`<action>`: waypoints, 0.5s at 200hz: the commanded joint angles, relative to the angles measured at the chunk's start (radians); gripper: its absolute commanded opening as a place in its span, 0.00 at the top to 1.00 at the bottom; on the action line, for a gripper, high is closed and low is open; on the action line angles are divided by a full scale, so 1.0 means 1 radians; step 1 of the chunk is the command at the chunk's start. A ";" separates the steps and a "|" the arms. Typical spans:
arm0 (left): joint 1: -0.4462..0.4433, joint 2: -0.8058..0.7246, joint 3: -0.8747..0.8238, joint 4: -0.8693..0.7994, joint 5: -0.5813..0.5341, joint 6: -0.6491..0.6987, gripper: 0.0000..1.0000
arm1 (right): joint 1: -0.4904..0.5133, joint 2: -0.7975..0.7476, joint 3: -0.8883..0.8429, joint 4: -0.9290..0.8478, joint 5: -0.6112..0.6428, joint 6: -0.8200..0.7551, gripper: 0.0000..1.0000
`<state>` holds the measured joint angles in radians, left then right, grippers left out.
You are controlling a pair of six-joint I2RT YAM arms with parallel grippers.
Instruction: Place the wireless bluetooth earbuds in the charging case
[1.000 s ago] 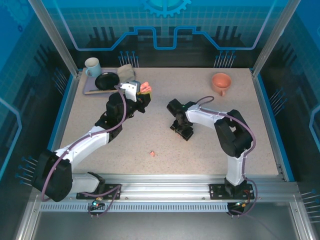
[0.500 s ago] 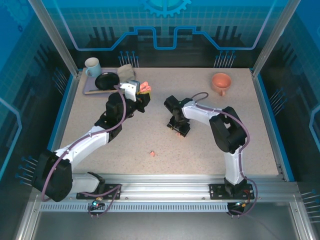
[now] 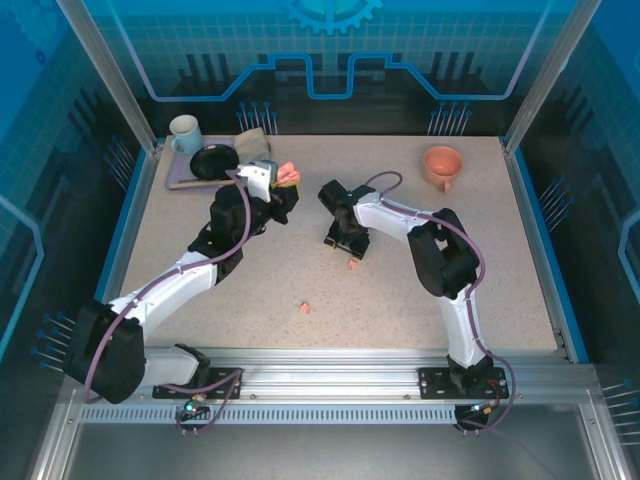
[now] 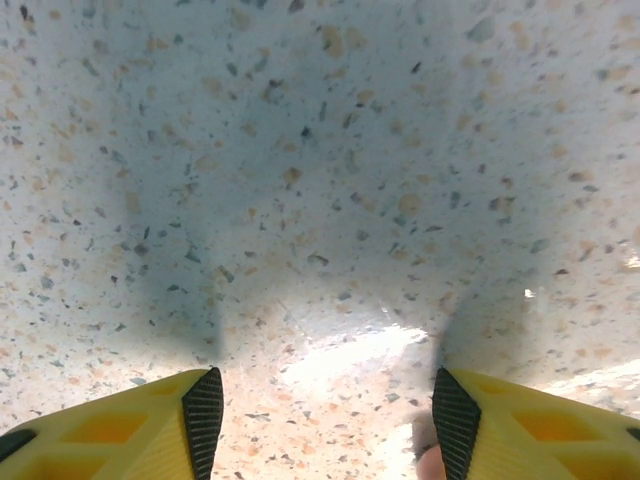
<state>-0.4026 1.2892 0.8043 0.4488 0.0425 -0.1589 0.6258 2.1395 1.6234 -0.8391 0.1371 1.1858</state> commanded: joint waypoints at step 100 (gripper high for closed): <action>0.023 -0.027 0.000 0.026 0.028 -0.014 1.00 | 0.023 -0.031 0.001 -0.151 -0.012 0.051 0.39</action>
<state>-0.3958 1.2892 0.8043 0.4496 0.0502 -0.1596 0.6365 2.1067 1.6409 -0.9733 0.1452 1.2190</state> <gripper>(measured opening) 0.223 0.617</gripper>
